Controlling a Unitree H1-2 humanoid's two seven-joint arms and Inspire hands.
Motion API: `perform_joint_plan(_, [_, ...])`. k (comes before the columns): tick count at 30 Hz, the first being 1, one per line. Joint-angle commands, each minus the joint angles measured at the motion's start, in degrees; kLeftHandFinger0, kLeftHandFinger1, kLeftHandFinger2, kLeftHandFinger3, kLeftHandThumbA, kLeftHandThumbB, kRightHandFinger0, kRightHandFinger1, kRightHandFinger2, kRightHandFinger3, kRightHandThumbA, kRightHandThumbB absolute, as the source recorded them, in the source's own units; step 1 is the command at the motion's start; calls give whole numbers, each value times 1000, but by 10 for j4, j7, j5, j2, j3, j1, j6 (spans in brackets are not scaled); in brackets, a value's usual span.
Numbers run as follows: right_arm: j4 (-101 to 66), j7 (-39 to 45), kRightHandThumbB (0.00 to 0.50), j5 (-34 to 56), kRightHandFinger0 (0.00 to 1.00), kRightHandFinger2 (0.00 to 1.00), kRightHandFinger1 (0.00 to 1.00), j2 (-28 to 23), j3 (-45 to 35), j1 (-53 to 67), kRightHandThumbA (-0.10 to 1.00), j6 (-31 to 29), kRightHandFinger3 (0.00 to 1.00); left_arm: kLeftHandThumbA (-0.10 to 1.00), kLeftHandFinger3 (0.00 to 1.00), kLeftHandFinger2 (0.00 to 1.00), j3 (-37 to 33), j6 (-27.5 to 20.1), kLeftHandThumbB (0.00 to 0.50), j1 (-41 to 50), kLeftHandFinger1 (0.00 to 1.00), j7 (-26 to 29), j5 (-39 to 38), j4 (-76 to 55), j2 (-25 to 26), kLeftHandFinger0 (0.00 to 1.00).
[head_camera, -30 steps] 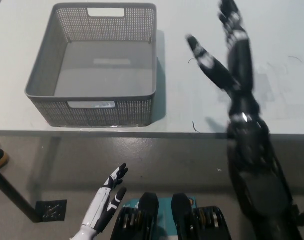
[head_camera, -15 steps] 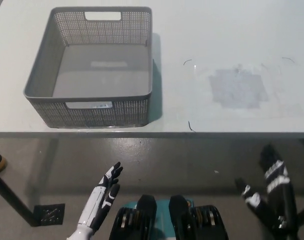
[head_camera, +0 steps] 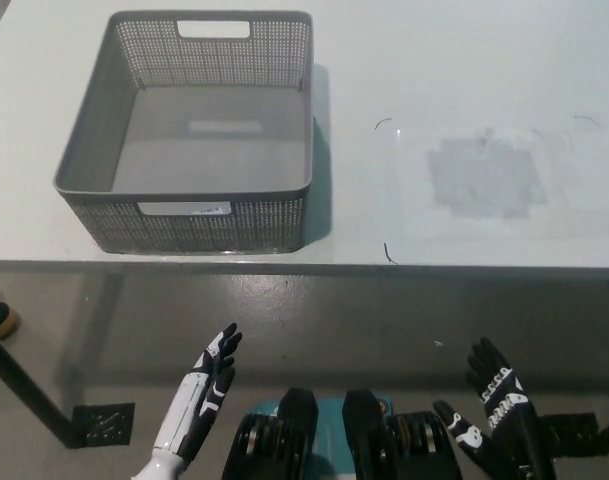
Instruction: Use the right hand to pick up a shampoo and place it into a container on the left side
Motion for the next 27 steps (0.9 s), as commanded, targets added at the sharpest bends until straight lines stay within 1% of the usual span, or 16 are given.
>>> perform_joint_plan(1, [4,30,367,12,1000,1000,1000,6,-4,-20,966,-28,1000,1000,1000,1000,7,-22,188,-8,1000,9,-1,-4,-1,1000])
perform_joint_plan(2, [7,31,367,12,1000,1000,1000,6,-6,-21,961,-29,1000,1000,1000,1000,6,-22,184,-8,1000,11,1,-3,-1,1000])
perform_joint_plan(5, [11,32,357,15,1000,1000,1000,10,-10,-26,940,-30,1000,1000,1000,1000,6,-22,201,-11,1000,10,8,-1,-1,1000])
perform_joint_plan(6, [12,32,354,17,1000,1000,1000,10,-11,-27,932,-30,1000,1000,1000,1000,6,-22,196,-12,1000,9,9,-2,0,1000])
perform_joint_plan(10, [14,37,338,17,1000,1000,1000,11,-14,-31,939,-28,1000,1000,1000,1000,7,-21,190,-14,1000,4,4,-3,-2,1000])
perform_joint_plan(13, [15,40,325,16,1000,1000,1000,11,-15,-37,938,-27,1000,1000,1000,1000,9,-20,202,-17,1000,6,4,-4,-3,1000])
perform_joint_plan(15, [12,41,336,17,1000,1000,1000,12,-16,-39,930,-20,1000,1000,1000,1000,9,-22,209,-17,1000,8,2,-3,-3,1000])
perform_joint_plan(18, [13,42,337,12,1000,1000,1000,12,-16,-41,933,-20,1000,1000,1000,1000,10,-22,220,-17,1000,11,8,-4,-4,1000])
perform_joint_plan(21, [13,39,323,8,1000,1000,1000,13,-18,-42,921,-21,1000,1000,1000,1000,11,-22,191,-17,1000,9,8,-4,-4,1000])
perform_joint_plan(24, [18,38,332,5,1000,1000,1000,15,-21,-47,923,-25,1000,1000,1000,1000,12,-22,191,-19,1000,6,4,-3,-3,1000])
perform_joint_plan(27, [14,39,331,7,1000,1000,1000,15,-22,-45,920,-18,1000,1000,1000,1000,12,-22,203,-20,1000,6,5,-3,-3,1000])
